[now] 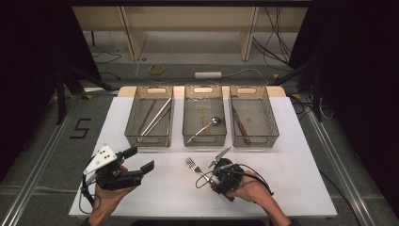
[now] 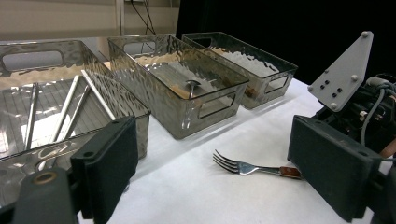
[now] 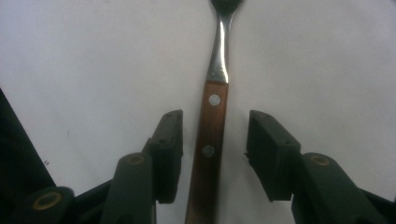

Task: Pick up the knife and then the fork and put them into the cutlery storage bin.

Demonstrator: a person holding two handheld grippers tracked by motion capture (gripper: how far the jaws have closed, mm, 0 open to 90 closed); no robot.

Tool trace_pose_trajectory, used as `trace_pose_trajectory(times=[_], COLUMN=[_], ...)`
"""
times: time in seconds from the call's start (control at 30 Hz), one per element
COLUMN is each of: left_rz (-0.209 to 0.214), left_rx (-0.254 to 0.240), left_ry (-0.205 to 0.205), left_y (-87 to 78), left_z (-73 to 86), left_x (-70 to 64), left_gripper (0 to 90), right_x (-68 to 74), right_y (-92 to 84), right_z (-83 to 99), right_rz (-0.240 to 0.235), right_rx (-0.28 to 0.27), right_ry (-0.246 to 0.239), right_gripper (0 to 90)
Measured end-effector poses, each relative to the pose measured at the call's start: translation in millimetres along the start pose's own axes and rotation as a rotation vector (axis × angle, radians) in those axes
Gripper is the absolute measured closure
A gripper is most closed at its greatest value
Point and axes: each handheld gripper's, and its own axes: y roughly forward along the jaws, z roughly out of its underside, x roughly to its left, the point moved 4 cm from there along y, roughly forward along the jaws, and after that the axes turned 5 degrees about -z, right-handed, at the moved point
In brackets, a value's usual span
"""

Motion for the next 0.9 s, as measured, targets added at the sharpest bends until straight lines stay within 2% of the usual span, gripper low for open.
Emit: trace_pose_trajectory(times=[0.63, 0.9], left_rz=[0.000, 0.001], left_rx=[0.000, 0.002], left_ry=[0.000, 0.005], left_y=[-0.2, -0.1], left_z=[0.0, 0.1], left_x=[-0.3, -1.0], left_gripper=[15.7, 15.7], right_x=[-1.0, -0.1], right_y=[2.8, 3.3], right_z=[0.9, 1.1], right_rz=[0.008, 0.029], right_rx=[0.004, 0.003], right_ry=[-0.016, -0.023], right_gripper=[66.4, 69.2])
